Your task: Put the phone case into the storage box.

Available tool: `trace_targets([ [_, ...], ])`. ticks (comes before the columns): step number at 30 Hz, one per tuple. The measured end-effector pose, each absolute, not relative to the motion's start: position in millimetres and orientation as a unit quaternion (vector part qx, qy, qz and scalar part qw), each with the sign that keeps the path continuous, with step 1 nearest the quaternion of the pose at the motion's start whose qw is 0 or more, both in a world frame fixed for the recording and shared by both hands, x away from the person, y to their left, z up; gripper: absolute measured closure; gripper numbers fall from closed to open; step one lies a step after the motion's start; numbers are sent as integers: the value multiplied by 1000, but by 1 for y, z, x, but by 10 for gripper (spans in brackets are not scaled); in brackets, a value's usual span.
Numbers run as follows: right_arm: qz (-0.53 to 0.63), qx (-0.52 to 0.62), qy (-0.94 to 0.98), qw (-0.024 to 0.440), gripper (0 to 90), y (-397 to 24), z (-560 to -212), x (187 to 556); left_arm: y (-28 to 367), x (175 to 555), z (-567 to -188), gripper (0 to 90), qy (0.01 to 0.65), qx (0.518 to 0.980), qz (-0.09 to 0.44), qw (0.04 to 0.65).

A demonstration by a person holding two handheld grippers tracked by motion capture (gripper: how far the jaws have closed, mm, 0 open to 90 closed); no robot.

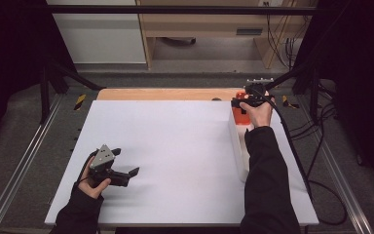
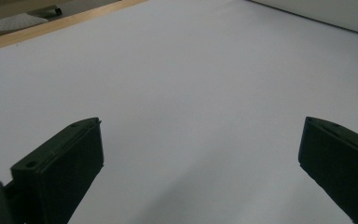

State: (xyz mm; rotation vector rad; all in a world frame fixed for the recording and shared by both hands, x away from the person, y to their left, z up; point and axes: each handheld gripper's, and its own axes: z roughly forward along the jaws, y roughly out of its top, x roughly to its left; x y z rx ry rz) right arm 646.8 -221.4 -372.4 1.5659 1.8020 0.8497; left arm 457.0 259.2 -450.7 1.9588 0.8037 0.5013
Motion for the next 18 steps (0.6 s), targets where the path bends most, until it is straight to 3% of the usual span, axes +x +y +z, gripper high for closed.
trace_targets([
  [18,426,501,689,306,9,-225,-340,577,257,456,-450,0,322,798,204,467],
])
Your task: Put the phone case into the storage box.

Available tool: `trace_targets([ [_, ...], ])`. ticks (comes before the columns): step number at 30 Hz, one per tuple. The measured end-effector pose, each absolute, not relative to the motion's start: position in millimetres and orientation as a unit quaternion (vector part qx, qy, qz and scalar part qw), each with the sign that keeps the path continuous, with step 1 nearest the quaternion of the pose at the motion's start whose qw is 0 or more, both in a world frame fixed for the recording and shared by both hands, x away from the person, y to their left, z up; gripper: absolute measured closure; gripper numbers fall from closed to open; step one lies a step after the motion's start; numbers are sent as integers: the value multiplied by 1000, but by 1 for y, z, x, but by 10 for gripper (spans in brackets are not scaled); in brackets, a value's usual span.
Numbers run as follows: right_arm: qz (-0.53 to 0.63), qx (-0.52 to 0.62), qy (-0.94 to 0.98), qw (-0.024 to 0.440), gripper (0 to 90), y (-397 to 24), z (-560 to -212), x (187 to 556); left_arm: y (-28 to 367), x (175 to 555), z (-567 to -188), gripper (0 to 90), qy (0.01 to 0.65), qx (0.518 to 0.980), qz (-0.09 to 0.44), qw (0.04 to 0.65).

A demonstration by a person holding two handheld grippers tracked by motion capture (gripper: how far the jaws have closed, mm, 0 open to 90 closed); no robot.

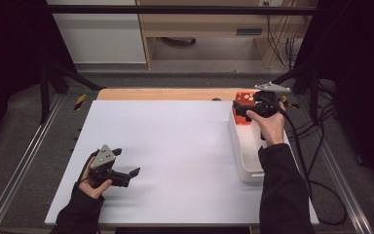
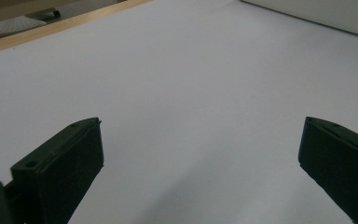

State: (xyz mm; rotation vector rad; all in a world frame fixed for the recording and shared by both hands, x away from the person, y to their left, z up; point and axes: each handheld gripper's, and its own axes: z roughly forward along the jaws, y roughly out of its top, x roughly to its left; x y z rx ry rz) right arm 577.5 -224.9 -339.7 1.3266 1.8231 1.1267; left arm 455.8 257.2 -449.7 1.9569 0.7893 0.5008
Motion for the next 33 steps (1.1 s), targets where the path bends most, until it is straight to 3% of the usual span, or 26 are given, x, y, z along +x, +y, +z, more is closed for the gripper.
trace_targets([
  [13,490,405,723,270,5,-231,-347,516,255,455,-449,0,320,798,202,470],
  [24,526,313,755,237,5,-236,-373,477,254,453,-448,0,317,797,201,474],
  [33,547,295,747,236,5,-248,-395,454,254,451,-446,0,315,795,199,479],
])
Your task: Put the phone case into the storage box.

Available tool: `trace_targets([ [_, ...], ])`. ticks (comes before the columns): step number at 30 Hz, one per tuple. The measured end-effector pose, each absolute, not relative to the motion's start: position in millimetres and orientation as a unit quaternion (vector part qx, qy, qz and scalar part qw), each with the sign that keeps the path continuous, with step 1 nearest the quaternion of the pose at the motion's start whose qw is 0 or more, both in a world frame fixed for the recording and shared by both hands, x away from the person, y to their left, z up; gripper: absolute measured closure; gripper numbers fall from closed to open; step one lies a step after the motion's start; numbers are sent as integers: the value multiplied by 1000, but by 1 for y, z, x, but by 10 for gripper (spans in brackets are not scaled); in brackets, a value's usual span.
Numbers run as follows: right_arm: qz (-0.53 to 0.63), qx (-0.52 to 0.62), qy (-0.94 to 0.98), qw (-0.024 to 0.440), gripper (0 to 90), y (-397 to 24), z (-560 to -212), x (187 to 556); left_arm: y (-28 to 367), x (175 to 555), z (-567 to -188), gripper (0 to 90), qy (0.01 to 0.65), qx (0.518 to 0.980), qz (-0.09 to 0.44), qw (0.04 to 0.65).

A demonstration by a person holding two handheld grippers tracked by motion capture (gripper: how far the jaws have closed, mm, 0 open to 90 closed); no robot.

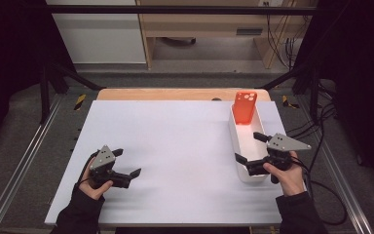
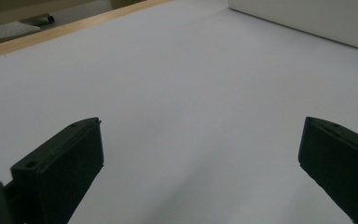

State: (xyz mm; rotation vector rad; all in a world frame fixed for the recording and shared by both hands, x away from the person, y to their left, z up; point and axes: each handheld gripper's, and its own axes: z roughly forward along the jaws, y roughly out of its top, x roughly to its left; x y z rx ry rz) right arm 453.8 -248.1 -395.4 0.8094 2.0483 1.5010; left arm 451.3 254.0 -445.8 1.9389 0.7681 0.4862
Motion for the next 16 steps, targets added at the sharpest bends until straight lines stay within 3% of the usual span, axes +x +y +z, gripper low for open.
trace_targets([
  [16,570,297,727,240,5,-280,-421,429,254,448,-441,0,307,789,202,492],
])
